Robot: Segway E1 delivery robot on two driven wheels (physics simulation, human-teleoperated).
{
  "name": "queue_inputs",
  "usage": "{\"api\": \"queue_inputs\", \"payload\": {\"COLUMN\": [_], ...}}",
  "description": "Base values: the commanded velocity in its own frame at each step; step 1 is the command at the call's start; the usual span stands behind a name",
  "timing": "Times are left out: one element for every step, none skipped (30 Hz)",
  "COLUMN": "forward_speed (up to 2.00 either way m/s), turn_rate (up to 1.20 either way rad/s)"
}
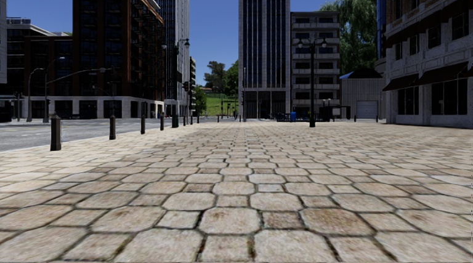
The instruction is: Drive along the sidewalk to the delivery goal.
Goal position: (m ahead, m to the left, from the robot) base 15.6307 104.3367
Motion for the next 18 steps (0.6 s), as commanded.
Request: {"api": "queue_inputs", "payload": {"forward_speed": [2.00, 2.00, 2.00, 2.00, 2.00, 2.00, 2.00, 2.00, 2.00, 2.00, 2.00, 2.00, 2.00, 2.00, 2.00, 2.00, 2.00, 2.00], "turn_rate": [0.00, 0.00, 0.00, 0.00, 0.00, 0.00, 0.00, 0.00, 0.00, 0.00, 0.00, 0.00, 0.00, 0.00, 0.00, 0.00, 0.00, 0.00]}}
